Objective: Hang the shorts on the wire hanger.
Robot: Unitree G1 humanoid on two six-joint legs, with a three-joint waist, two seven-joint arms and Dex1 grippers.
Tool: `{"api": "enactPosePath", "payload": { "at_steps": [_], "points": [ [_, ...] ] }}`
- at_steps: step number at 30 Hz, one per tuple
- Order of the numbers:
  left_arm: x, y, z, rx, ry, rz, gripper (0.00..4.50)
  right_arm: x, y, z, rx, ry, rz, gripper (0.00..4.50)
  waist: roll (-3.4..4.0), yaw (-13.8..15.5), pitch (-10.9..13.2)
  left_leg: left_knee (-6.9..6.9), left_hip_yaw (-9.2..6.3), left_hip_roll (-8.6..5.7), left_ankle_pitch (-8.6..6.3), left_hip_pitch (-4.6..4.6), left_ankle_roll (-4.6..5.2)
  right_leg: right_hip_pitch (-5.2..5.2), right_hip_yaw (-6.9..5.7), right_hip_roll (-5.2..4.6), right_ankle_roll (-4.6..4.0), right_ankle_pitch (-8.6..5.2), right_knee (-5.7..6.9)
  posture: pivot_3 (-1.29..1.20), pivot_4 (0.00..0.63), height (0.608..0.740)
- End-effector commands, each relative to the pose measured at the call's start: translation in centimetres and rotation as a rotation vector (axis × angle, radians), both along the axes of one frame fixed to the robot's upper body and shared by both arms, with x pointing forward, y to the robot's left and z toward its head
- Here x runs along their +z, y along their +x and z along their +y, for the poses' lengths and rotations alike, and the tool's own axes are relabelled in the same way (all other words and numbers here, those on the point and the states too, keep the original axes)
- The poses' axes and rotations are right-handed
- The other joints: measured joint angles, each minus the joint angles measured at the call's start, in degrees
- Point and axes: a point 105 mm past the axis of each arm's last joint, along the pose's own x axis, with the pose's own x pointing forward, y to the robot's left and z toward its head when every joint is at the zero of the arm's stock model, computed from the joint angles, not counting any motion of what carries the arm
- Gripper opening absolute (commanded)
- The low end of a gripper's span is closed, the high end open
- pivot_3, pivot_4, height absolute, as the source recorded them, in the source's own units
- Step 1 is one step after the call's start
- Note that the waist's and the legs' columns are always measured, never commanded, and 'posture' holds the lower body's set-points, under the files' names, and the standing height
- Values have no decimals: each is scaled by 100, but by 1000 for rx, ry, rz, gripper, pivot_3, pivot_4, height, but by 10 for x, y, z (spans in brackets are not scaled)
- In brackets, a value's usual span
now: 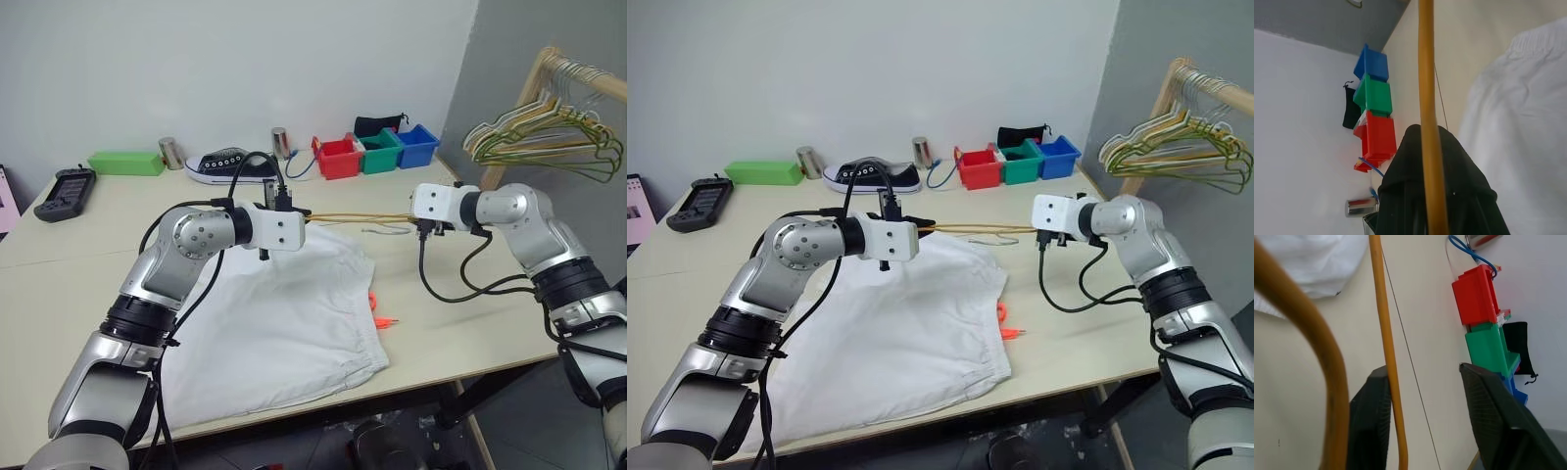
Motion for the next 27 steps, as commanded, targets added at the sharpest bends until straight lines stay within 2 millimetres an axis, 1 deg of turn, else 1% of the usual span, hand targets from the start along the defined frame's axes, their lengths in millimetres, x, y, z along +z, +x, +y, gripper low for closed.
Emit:
{"api": "enactPosePath", "payload": {
  "at_steps": [1,6,7,10,13,15,17,18,19,22,23,24,25,27],
  "points": [
    [13,-1,-1,-14,7,-58,0,23,0,1,22,12,-65,1227,0,0,0,0,0,0,0,0,0,0,0,0,0,0,0,-233,7,740],
    [15,2,1,1,8,-70,0,22,-2,0,31,0,-61,119,0,0,0,0,0,0,0,0,0,0,0,0,0,0,-1,-237,7,740],
    [16,2,1,0,6,-71,0,22,-3,-1,33,-2,-58,45,0,0,0,0,0,0,0,0,0,0,0,0,0,0,-1,-238,7,740],
    [18,3,-1,-2,7,-90,0,20,-4,-1,36,-8,-54,45,0,-1,0,0,0,0,0,0,0,0,0,0,0,0,-1,-240,6,740],
    [27,5,-3,-12,-26,-126,0,17,-7,0,47,-16,-39,45,0,-1,0,0,0,0,0,0,0,0,-1,0,0,0,-1,-242,6,740],
    [31,4,-5,-23,-74,-103,567,14,-10,3,63,-6,-9,0,0,5,0,0,-1,0,0,0,0,0,-1,0,0,0,-1,-243,6,740],
    [38,0,-7,-50,-133,-95,769,10,-14,5,71,7,21,0,0,2,0,0,0,0,0,-1,0,0,-1,0,0,0,-3,-243,6,740],
    [41,-2,-7,-64,-155,-89,1054,9,-16,4,71,7,32,0,0,4,0,0,0,0,0,-1,0,0,0,0,0,0,-4,-245,9,740],
    [47,-5,-7,-80,-191,-83,1237,4,-17,1,67,5,54,0,0,3,0,0,-1,1,0,-2,0,1,-3,0,0,0,-4,-245,9,740],
    [58,-12,-3,-114,-254,-65,1989,-8,-22,-7,34,34,132,0,0,2,0,-1,-1,1,0,-4,0,0,-3,0,0,0,-7,-243,9,740],
    [61,-13,0,-112,-273,-53,2117,-11,-22,-11,8,62,166,0,0,4,0,-1,-1,1,0,-5,0,0,-4,0,0,0,-8,-243,9,740],
    [63,-14,3,-110,-282,-37,2384,-15,-22,-14,-18,88,196,0,0,2,0,-1,-2,2,0,-4,0,2,-4,0,0,0,-10,-241,7,740],
    [62,-15,5,-108,-283,-20,2513,-18,-23,-18,-41,106,226,0,0,1,0,-1,-1,1,0,-4,0,2,-4,0,0,0,-10,-236,8,740],
    [59,-21,14,-92,-314,51,3063,-29,-30,-30,-93,161,355,0,0,2,0,0,-2,1,0,-4,0,2,-4,0,1,0,-10,-232,10,740]
  ]
}}
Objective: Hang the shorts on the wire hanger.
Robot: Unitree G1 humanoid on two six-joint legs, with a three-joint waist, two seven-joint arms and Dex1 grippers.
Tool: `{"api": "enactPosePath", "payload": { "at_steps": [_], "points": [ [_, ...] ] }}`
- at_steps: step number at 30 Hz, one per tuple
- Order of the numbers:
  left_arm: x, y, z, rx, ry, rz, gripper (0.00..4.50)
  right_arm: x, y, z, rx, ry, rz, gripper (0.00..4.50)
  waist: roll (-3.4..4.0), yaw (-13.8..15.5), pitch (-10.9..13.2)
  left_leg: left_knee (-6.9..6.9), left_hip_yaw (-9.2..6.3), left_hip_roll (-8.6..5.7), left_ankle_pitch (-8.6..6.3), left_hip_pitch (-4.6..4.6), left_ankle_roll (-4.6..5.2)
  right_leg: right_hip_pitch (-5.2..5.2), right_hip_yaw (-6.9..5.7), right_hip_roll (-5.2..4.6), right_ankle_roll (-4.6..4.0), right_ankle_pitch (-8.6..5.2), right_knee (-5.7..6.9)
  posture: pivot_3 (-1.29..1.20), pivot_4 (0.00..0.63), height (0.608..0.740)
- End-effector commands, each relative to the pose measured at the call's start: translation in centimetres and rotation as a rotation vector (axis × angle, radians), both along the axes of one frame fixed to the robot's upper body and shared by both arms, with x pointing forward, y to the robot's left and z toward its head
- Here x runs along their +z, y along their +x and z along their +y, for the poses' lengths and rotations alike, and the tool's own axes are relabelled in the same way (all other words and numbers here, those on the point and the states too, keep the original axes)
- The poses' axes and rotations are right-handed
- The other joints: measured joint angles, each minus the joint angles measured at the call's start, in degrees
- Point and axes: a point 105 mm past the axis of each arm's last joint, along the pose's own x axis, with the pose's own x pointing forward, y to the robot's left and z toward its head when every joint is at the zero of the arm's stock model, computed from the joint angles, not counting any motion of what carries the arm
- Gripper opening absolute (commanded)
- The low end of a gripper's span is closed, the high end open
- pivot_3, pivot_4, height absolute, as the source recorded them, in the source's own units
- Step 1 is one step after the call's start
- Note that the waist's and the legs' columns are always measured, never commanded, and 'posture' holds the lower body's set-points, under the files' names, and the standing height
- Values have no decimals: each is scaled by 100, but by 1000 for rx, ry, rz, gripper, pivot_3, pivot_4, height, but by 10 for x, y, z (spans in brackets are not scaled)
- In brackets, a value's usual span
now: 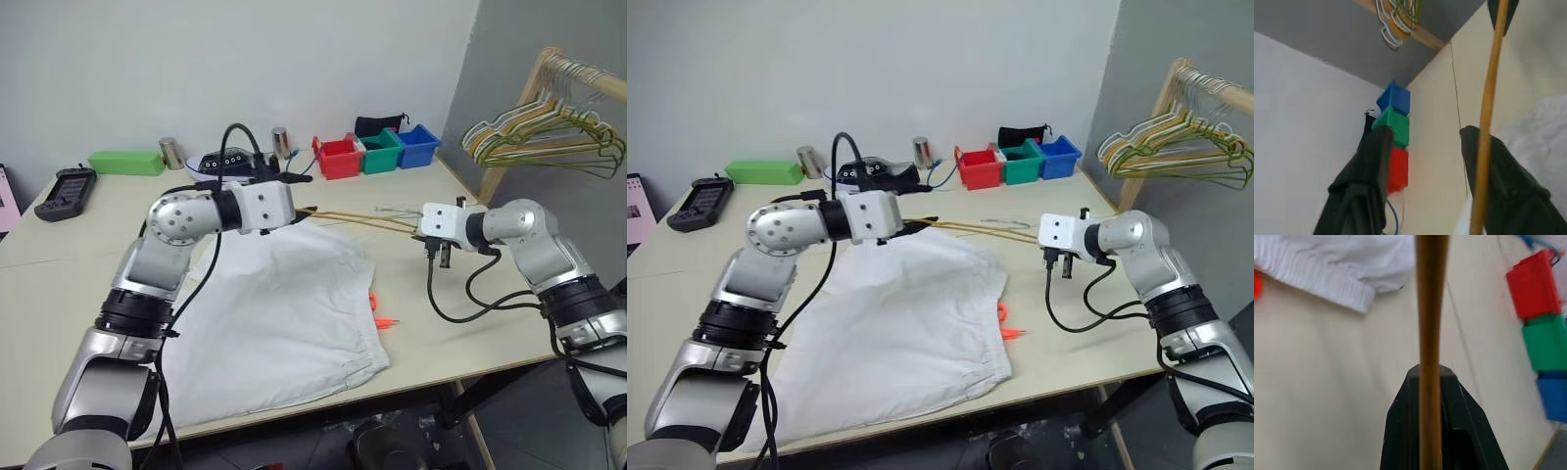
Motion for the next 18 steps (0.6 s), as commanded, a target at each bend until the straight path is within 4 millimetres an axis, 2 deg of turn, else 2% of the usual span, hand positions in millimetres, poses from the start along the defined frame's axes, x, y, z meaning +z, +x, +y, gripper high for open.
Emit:
{"api": "enactPosePath", "payload": {
  "at_steps": [1,5,7,10,13,14,18],
  "points": [
    [13,-15,13,-4,-86,67,3141,1,-13,-22,-90,114,186,0,1,1,0,0,1,0,0,1,0,0,1,0,0,0,1,-231,11,740],
    [2,-33,18,5,-181,218,4144,-12,-44,-43,-145,168,453,0,5,46,-1,-3,-4,2,-1,0,0,4,-5,0,-4,-3,-4,-215,15,740],
    [-18,-48,21,23,-248,371,4444,-16,-72,-55,-204,250,693,0,9,67,1,-3,-5,3,-1,-4,1,3,-8,0,-4,-3,-10,-209,19,740],
    [-45,-73,21,41,-302,549,4444,-19,-115,-65,-272,341,981,0,10,125,3,-5,-3,5,-2,-4,1,3,-4,0,-4,-4,-15,-198,25,740],
    [-72,-100,20,69,-290,645,4444,-22,-154,-70,-376,400,1231,0,6,203,9,-10,-2,9,-4,0,0,5,-6,0,-17,-14,-19,-175,35,740],
    [-78,-106,21,80,-285,664,4444,-23,-163,-69,-409,421,1298,0,5,213,10,-9,-1,10,-5,2,-2,6,-6,1,-50,-32,-21,-175,35,740],
    [-87,-124,24,121,-309,717,4444,-31,-194,-67,-499,492,1500,0,-10,299,21,-9,-1,12,-12,16,-13,12,-4,1,-56,-36,-35,-158,42,740]
  ]
}}
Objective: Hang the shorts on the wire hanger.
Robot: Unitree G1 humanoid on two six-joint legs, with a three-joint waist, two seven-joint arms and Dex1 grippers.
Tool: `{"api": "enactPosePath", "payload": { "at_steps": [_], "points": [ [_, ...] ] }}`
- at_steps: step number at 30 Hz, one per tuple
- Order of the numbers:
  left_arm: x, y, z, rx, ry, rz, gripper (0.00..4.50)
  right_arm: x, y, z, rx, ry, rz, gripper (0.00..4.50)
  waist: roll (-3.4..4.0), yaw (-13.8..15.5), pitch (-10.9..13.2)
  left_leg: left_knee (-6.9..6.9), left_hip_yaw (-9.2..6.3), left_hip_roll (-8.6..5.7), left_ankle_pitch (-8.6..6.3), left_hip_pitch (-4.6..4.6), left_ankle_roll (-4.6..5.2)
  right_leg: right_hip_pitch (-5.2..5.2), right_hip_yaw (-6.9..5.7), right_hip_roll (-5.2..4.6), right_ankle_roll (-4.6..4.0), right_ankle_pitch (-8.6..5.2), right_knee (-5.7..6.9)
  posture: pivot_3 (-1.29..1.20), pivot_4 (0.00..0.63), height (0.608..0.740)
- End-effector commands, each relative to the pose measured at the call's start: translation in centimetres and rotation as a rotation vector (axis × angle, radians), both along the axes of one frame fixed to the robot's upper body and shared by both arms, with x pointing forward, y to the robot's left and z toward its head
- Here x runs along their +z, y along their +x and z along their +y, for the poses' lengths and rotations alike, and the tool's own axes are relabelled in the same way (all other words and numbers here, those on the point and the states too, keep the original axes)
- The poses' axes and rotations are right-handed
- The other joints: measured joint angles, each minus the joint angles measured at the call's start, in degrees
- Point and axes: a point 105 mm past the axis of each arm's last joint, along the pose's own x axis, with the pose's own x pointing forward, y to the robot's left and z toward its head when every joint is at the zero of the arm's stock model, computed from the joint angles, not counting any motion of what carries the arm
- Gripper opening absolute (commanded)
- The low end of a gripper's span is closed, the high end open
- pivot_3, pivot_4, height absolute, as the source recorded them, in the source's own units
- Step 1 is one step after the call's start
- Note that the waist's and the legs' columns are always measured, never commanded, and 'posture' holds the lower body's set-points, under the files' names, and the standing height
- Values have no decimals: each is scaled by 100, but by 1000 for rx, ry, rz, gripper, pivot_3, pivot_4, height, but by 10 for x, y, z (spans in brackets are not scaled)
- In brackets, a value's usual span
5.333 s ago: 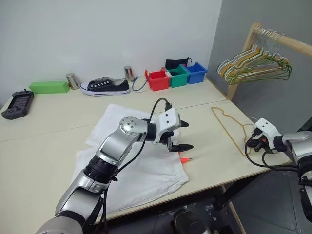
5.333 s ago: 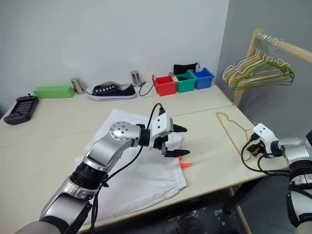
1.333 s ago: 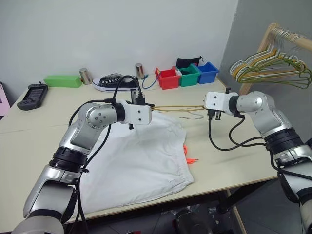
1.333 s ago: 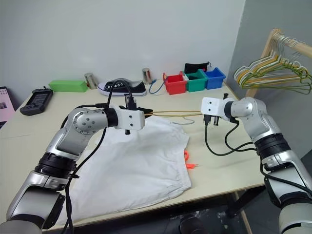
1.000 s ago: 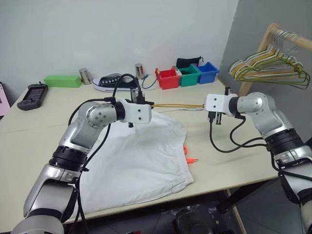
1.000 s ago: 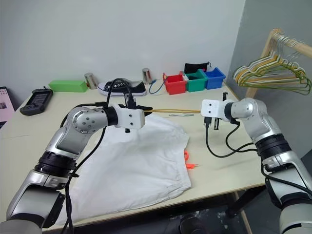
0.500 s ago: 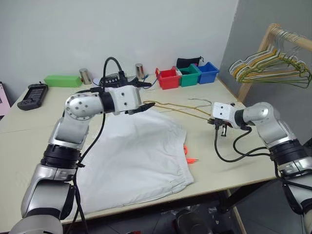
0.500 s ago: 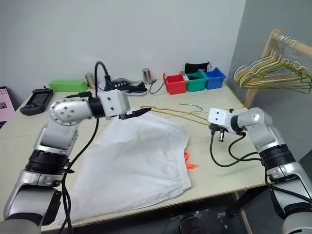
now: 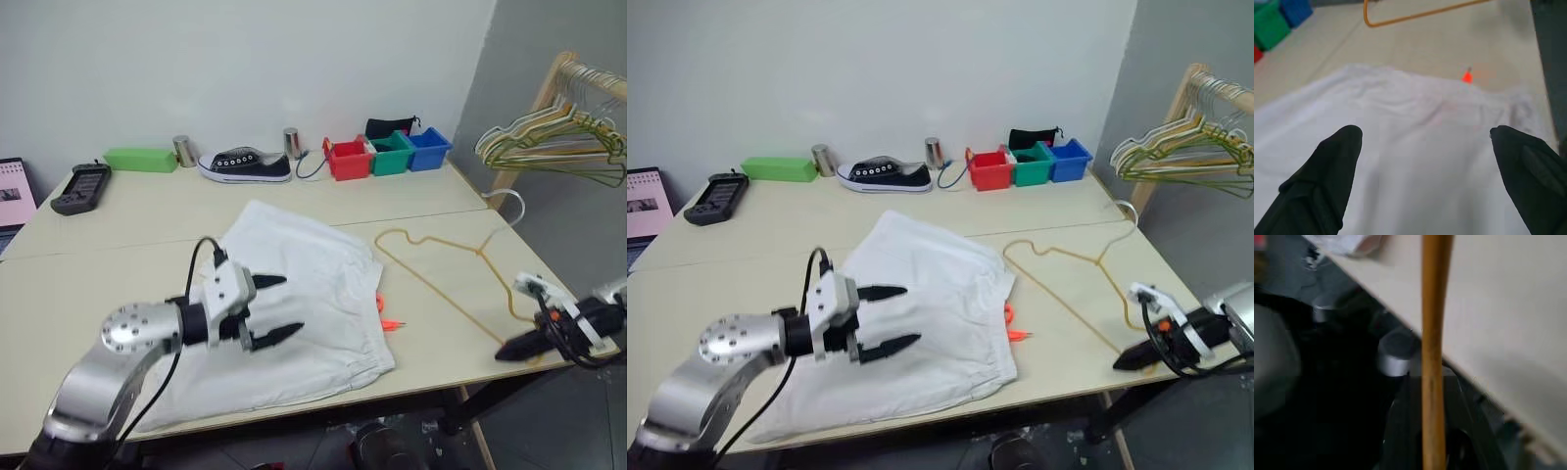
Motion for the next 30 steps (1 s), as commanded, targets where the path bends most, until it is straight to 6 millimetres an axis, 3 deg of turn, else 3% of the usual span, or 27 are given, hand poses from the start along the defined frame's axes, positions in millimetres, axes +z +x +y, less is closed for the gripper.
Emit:
{"api": "enactPosePath", "payload": {
  "at_steps": [1,6,13,20,25,30],
  "points": [
    [16,-10,3,33,-4,-54,4444,2,-29,13,-50,129,185,0,-1,61,3,-2,-1,1,-14,-1,-22,-2,-1,0,0,0,-19,-155,46,740],
    [18,-12,-3,50,-17,-56,4444,-11,-37,22,-158,191,264,0,-13,127,15,4,15,-18,-17,3,-28,-7,-2,-34,4,0,-47,-151,54,740],
    [21,-12,0,49,-8,-50,4444,-11,-47,23,-262,261,294,0,-17,194,40,2,20,-17,-18,1,-28,-9,-8,-43,5,0,-59,-165,63,740],
    [22,-8,-3,26,-2,-54,4444,-18,-66,28,-251,260,320,0,2,323,55,-1,29,-11,-14,-34,3,-31,-4,-33,18,-7,-56,-182,69,740],
    [25,-6,-3,15,7,-58,4444,-18,-63,35,-241,284,315,0,-5,393,82,-1,37,-4,-37,-56,30,-33,7,-17,19,-12,-52,-176,76,740],
    [23,-8,-1,18,15,-50,4444,-19,-62,28,-282,272,312,0,-18,419,125,-1,37,-3,-42,-55,31,-33,8,-16,16,-18,-52,-174,79,740]
  ]
}}
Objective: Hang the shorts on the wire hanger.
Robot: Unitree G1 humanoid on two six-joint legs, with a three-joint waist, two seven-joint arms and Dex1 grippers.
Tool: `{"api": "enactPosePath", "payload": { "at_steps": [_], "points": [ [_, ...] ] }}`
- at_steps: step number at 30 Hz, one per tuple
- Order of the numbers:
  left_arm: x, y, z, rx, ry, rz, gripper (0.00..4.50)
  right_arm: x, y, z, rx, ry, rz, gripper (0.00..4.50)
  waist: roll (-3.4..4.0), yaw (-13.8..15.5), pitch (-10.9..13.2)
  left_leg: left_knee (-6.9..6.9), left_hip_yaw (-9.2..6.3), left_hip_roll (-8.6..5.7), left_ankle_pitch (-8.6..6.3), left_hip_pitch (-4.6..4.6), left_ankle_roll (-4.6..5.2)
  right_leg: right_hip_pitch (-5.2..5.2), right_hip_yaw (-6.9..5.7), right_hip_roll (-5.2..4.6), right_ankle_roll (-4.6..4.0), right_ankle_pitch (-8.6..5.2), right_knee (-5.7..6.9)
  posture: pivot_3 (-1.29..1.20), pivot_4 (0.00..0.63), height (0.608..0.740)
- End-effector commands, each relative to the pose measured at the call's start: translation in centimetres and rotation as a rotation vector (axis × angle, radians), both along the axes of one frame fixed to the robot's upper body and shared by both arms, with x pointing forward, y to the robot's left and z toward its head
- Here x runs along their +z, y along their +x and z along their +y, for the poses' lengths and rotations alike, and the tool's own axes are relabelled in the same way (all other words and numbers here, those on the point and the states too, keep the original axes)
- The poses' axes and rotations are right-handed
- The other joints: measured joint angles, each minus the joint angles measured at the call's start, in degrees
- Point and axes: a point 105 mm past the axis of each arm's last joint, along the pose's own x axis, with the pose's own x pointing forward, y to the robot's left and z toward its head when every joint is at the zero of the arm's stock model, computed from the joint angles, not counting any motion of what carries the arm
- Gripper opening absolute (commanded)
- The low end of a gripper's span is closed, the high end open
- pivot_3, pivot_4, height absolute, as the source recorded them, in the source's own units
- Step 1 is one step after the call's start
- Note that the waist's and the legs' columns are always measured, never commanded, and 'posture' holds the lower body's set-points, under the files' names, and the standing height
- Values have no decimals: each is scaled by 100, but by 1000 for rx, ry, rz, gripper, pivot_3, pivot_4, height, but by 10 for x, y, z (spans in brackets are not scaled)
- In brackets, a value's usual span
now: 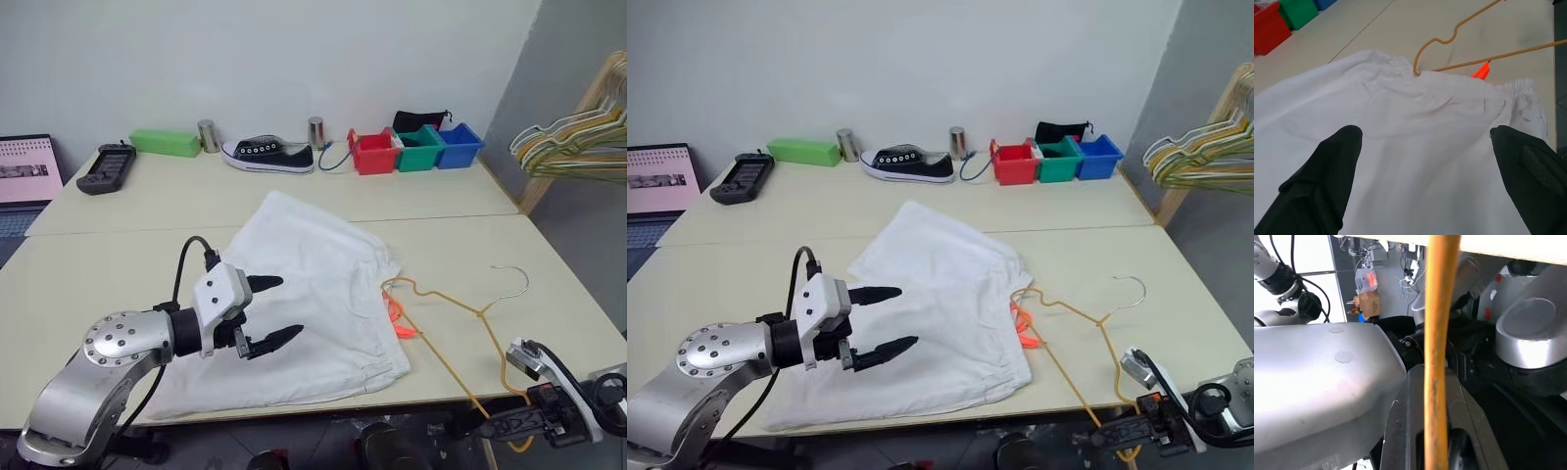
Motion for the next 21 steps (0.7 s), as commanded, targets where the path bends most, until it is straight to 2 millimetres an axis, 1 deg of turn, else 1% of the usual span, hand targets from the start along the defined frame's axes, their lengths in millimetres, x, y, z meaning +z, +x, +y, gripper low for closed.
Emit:
{"api": "enactPosePath", "payload": {
  "at_steps": [1,5,9,15,18,21],
  "points": [
    [6,-3,-1,-15,4,-22,4444,8,3,-6,-37,7,-19,0,-8,8,11,0,0,0,0,0,0,0,1,0,0,0,0,-174,79,740],
    [5,-4,-1,-11,1,-19,4444,9,-3,-16,-72,-21,-6,0,-11,56,24,0,1,0,-1,1,-2,-1,4,0,0,-1,-2,-179,80,740],
    [5,-3,-2,-12,-2,-20,4444,10,-10,-19,-74,-28,3,0,-12,121,31,0,1,1,-2,2,-2,-17,3,0,0,-1,-2,-184,80,740],
    [5,-2,-3,-21,-2,-24,4444,12,-18,-12,-37,4,-2,0,-15,126,43,1,4,1,-3,0,-5,-33,8,-1,0,-1,-5,-192,83,740],
    [6,-1,-2,-26,6,-25,4444,14,-22,-3,-1,39,-10,0,-15,125,47,1,6,2,-3,0,-5,-35,9,-1,0,-1,-5,-195,84,740],
    [6,0,-1,-26,9,-26,4444,16,-19,0,-4,63,-19,0,-19,126,53,0,6,2,-3,0,-5,-36,8,-1,0,-1,-5,-192,86,740]
  ]
}}
